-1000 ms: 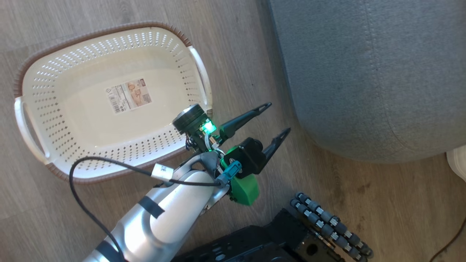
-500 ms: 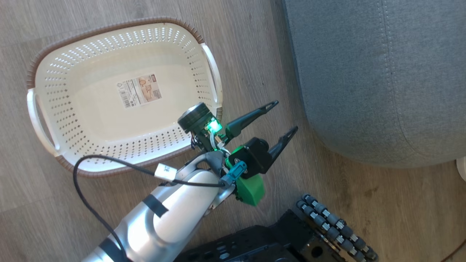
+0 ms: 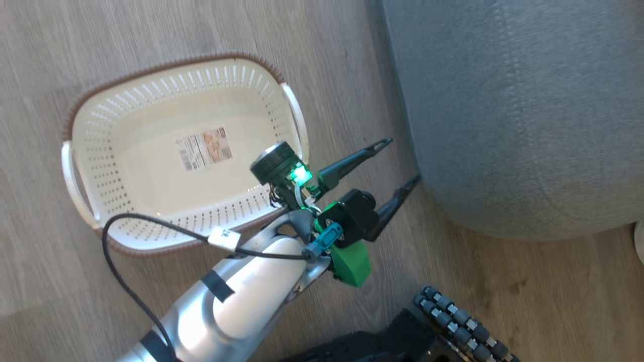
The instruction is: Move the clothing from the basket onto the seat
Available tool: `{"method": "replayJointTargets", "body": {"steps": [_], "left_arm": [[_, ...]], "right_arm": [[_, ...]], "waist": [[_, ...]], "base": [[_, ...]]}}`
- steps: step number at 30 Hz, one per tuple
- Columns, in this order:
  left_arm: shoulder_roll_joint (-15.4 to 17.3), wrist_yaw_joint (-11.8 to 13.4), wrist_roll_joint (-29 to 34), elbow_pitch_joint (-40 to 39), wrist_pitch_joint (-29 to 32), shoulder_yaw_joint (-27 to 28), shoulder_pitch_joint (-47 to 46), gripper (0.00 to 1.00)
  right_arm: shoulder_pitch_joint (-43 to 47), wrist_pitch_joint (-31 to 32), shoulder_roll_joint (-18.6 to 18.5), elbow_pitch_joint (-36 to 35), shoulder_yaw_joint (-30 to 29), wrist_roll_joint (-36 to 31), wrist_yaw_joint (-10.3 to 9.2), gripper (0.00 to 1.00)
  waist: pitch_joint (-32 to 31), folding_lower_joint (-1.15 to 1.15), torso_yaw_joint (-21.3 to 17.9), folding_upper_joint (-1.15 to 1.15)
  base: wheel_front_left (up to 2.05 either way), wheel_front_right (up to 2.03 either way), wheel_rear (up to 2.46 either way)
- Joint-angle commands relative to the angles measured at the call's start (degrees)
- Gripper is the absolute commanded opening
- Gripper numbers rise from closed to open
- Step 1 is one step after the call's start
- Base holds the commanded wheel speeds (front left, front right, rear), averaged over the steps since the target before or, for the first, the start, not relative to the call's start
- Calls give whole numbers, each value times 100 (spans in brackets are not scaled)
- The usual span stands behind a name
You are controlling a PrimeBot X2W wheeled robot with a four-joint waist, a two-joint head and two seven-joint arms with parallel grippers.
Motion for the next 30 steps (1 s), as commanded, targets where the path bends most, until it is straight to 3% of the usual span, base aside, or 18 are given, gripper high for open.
{"method": "replayJointTargets", "body": {"steps": [1, 15, 23, 30], "left_arm": [[-94, -13, -77, -233, -28, 4, 150, 100], [-95, 124, -558, -635, -28, 108, 758, 100], [-95, 187, -680, -870, -28, 473, 1206, 100], [-95, 220, -721, -1000, -28, 794, 1694, 100]], "right_arm": [[183, -4, -252, -206, 70, 0, -3, 100], [686, -4, -318, -1291, 717, 77, -3, 100], [1114, -4, -411, -2439, 834, 264, -3, 100], [1747, -4, -93, -3488, 728, 568, -3, 100]], "waist": [[-201, 0, -23, 0], [-1661, 0, 25, 0], [-2337, 0, 281, 0], [-2841, 0, 484, 0]], "base": [[0, 0, 0], [0, 0, 0], [0, 0, 0], [0, 0, 0]]}}
